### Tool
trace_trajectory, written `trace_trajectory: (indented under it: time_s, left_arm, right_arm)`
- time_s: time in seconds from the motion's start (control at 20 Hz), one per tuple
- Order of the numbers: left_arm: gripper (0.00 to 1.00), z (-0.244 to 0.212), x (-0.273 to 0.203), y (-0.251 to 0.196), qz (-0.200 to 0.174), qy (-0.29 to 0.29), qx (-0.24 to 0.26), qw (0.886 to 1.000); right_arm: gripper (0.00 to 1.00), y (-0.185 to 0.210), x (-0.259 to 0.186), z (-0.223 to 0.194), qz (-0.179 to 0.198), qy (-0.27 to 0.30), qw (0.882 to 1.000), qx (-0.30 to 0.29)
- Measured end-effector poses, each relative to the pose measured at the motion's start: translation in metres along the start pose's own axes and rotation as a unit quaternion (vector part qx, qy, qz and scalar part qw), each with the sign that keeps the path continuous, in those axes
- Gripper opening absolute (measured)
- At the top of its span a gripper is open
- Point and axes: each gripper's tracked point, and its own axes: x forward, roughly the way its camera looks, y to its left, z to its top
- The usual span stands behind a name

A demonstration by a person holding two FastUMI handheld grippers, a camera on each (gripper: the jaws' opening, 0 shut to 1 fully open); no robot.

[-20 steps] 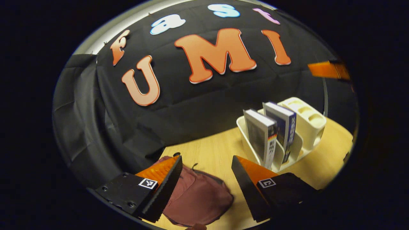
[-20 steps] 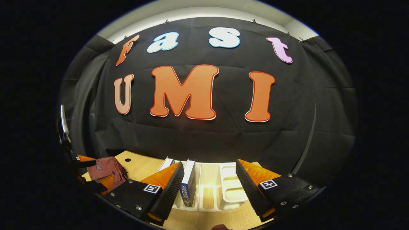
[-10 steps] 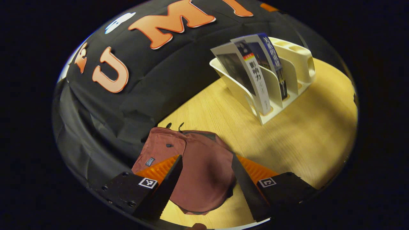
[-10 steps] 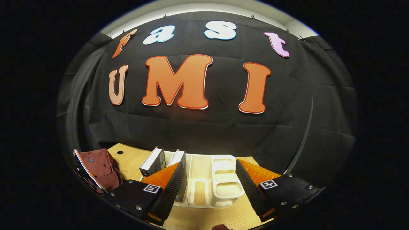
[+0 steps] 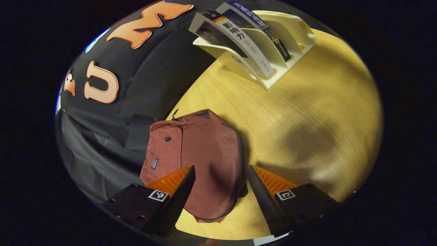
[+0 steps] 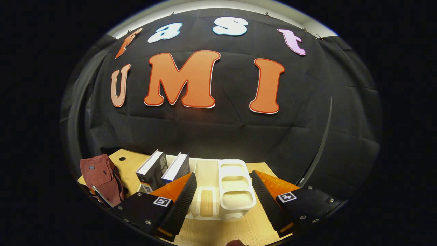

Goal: Open the schoolbag, grab two books from the bookshelf and put them into the schoolbag.

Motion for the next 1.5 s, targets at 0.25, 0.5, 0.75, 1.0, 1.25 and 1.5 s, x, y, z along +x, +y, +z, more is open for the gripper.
trace_trajectory:
  time_s: [0.25, 0.5, 0.75, 1.0, 1.25, 1.5]
  left_arm:
    - [0.98, -0.002, 0.002, 0.014, 0.045, -0.008, 0.017, 0.999]
    - [0.97, 0.004, -0.003, 0.038, 0.092, -0.019, 0.025, 0.995]
    - [0.95, 0.004, 0.017, 0.061, 0.158, -0.023, 0.02, 0.987]
    - [0.89, 0.011, 0.033, 0.078, 0.15, -0.02, 0.015, 0.988]
    - [0.44, 0.02, 0.018, 0.122, 0.104, -0.035, -0.035, 0.993]
    - [0.19, 0.022, 0.013, 0.141, 0.004, -0.022, -0.101, 0.995]
  right_arm:
    - [0.96, -0.011, -0.001, -0.001, -0.012, 0.0, 1.0, 0.004]
    - [0.96, -0.013, 0.0, -0.001, -0.017, 0.0, 1.0, 0.005]
    - [0.96, -0.004, 0.001, 0.002, -0.009, -0.001, 1.0, -0.006]
    - [0.96, 0.008, 0.002, 0.006, 0.001, -0.001, 1.0, -0.028]
    - [0.96, 0.031, 0.009, 0.009, 0.016, 0.014, 0.999, -0.03]
    - [0.96, 0.068, 0.021, 0.017, 0.036, 0.037, 0.998, -0.046]
